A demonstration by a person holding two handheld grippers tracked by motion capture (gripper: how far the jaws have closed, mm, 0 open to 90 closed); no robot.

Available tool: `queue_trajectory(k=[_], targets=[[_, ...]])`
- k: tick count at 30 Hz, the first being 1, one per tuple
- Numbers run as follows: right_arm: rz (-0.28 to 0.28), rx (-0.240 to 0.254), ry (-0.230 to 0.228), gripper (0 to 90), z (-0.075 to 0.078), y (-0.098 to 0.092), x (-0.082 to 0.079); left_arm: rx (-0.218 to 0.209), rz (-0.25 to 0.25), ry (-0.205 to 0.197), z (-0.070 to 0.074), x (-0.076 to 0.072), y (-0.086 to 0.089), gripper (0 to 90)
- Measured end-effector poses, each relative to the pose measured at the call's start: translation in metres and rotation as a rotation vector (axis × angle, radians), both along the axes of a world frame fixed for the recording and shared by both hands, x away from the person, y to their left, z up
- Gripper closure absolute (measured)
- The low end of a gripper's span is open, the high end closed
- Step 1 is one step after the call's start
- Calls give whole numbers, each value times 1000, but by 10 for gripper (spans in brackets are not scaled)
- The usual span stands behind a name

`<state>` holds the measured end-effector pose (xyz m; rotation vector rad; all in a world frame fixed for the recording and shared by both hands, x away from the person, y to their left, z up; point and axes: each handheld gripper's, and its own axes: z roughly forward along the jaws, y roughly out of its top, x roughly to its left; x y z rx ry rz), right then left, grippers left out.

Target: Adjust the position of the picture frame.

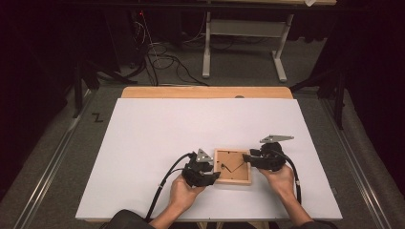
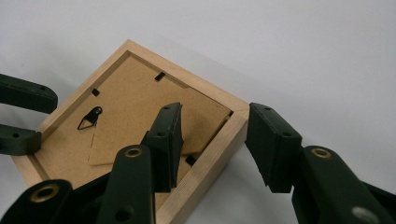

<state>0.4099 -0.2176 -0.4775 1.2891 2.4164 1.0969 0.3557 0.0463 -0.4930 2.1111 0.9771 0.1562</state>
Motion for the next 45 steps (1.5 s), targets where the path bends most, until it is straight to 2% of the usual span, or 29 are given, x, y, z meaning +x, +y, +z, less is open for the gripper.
queue_trajectory(k=[12, 31, 39, 45], targets=[[4, -7, 18, 555, 1, 4, 3, -2, -5, 1, 0, 0, 0, 607], [18, 5, 4, 550, 4, 6, 2, -2, -6, -3, -1, 0, -1, 615], [35, -5, 10, 547, 4, 12, 3, -3, -8, -4, -1, 0, -1, 620], [33, 9, 20, 547, 5, 12, 2, -4, -9, -4, -1, 1, -1, 618]])
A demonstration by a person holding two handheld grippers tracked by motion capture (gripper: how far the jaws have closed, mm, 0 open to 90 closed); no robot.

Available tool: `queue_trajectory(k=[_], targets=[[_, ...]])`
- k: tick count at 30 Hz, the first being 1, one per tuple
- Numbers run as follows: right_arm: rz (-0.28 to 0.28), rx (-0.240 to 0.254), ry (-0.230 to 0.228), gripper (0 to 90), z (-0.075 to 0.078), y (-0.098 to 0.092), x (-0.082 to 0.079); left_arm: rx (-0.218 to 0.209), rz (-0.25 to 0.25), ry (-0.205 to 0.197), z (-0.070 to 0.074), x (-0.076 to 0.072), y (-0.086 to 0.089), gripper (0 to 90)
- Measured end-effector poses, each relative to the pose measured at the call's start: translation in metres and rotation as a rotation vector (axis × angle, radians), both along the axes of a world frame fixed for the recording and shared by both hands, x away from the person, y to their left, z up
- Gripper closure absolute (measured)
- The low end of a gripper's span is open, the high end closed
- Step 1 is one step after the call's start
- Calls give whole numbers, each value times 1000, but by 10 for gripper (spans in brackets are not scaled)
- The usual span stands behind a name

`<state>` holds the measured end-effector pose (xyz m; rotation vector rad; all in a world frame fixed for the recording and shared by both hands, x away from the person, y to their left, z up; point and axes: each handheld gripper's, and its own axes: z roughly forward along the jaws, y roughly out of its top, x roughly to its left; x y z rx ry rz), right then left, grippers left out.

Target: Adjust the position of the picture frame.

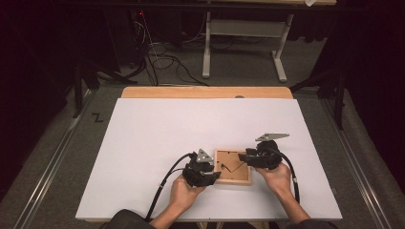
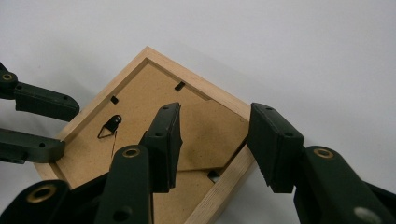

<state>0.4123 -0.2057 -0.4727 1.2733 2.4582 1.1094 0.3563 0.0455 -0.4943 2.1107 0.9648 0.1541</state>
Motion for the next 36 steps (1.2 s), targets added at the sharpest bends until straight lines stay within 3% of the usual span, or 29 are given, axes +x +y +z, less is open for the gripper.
queue_trajectory(k=[10, 17, 28, 29, 31, 33, 36], targets=[[-26, -8, -7, 505, -1, 0, 4, 0, 1, -1, 0, 0, 0, 618], [-9, -16, -8, 511, 0, 4, 4, -1, 3, -2, 0, 0, 0, 618], [-1, 10, -14, 543, 3, 1, 2, 0, 2, -7, -1, 0, -1, 616], [23, 55, 5, 551, 3, 3, 1, 0, 2, -6, -1, 0, 0, 616], [32, 50, -6, 551, 4, 5, 0, 0, 2, -6, -1, 0, 0, 616], [32, 10, -35, 535, 7, 11, -2, -1, 2, -6, -1, 0, 0, 616], [11, 4, -37, 518, 7, 10, 1, -1, 1, -6, -1, 0, 0, 616]])
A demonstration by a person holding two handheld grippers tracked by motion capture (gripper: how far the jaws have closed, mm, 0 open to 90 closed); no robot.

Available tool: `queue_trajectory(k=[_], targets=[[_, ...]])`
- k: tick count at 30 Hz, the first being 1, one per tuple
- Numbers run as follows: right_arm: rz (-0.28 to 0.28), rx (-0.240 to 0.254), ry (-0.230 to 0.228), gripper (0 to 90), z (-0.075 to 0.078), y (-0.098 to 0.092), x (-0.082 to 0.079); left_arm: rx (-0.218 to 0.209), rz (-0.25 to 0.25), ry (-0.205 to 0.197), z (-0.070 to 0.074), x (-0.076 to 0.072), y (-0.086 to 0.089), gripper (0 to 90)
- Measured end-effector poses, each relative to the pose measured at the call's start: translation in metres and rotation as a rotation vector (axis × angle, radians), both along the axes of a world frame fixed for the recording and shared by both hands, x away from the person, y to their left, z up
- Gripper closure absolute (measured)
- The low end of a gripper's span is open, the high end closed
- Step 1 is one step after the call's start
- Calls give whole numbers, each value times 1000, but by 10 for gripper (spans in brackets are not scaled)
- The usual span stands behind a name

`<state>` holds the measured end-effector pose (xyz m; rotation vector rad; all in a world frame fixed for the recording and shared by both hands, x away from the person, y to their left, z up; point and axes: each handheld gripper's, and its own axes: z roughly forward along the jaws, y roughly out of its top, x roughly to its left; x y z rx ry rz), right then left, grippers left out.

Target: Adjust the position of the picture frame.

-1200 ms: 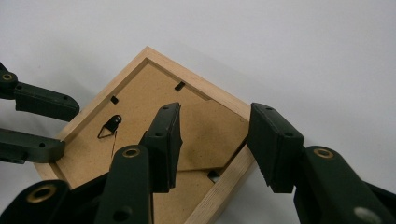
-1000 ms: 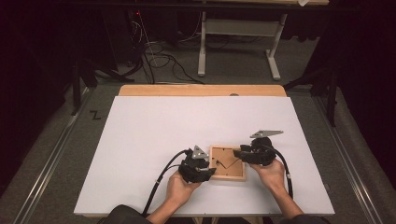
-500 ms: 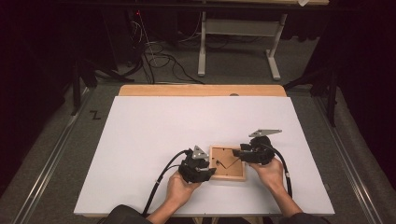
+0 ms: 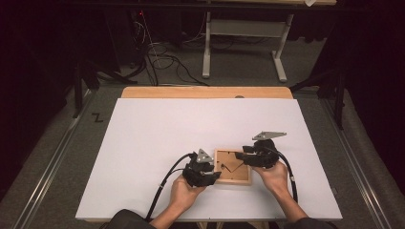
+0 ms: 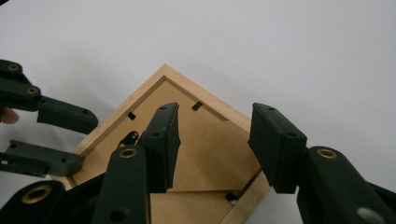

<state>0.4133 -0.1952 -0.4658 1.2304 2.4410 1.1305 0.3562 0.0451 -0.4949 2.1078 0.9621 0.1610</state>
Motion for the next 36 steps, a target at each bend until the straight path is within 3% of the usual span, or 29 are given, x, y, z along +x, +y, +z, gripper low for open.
queue_trajectory(k=[6, 12, 16, 36], targets=[[-31, -31, 15, 494, -3, -5, 6, 0, 0, 0, 0, 0, 0, 616], [-3, -56, 25, 496, -6, -1, 6, 0, 0, 0, 0, 0, 0, 616], [-6, -34, 36, 501, -6, -3, 7, 0, -1, 0, 0, 0, 0, 616], [9, -12, -50, 506, 12, 0, -7, -3, 7, -6, -1, 0, -1, 617]])
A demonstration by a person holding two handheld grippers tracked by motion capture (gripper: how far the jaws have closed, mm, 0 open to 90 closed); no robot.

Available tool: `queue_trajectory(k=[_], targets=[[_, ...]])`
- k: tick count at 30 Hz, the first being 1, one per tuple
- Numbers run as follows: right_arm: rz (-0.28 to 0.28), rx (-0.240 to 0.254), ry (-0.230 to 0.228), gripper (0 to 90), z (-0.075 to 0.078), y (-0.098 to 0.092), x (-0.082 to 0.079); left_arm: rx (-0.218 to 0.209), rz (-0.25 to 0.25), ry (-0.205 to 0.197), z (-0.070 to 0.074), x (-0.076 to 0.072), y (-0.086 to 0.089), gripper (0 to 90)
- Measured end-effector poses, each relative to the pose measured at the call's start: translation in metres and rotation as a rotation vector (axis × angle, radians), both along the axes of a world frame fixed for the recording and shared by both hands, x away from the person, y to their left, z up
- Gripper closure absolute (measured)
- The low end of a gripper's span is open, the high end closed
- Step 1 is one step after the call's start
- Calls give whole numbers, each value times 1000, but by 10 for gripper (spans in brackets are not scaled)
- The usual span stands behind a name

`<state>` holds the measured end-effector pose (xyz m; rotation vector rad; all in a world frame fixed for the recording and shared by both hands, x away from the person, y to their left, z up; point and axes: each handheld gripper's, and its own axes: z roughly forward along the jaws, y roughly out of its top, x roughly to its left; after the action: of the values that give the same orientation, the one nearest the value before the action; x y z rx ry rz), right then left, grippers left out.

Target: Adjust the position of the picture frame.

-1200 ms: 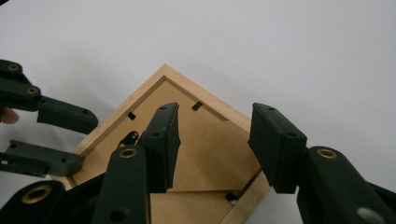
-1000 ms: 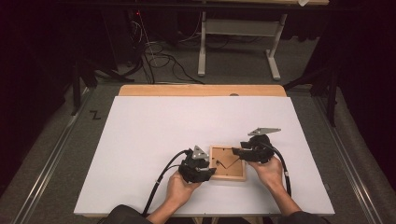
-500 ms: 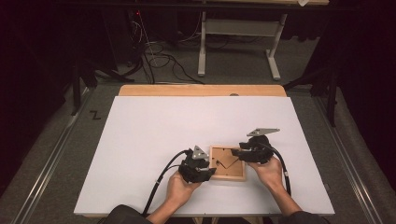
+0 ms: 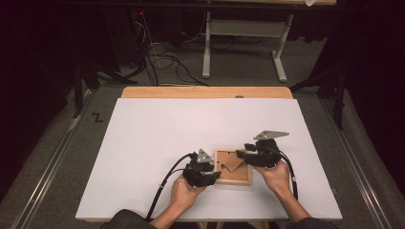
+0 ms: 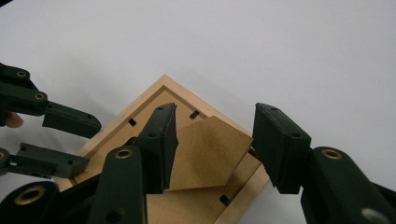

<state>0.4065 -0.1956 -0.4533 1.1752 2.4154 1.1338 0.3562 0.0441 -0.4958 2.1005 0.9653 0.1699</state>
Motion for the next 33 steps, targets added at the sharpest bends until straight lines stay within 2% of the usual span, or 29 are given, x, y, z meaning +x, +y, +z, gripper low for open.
queue_trajectory(k=[8, 13, 16, 20, 23, 27, 31, 33], targets=[[13, 35, -3, 498, 8, 2, -3, 1, 2, -1, 0, 0, 0, 616], [29, 34, -23, 496, 11, 3, -6, 2, 3, -3, 0, 0, 0, 616], [30, 29, -20, 493, 12, 4, -6, 2, 3, -3, 0, 0, 0, 616], [18, 36, -3, 484, 11, 3, -4, 2, 3, -4, 0, 0, 0, 616], [-6, 3, 5, 433, 7, 2, -1, 1, 3, -6, 0, -1, -1, 616], [-22, -15, 23, 406, 3, 2, 2, 2, 3, -6, 0, -1, 0, 616], [-24, -7, 51, 412, -2, -1, 5, 1, 2, -6, 0, -1, 0, 616], [-4, -7, 54, 458, -3, 3, 3, 1, 3, -6, 0, -1, -1, 616]])
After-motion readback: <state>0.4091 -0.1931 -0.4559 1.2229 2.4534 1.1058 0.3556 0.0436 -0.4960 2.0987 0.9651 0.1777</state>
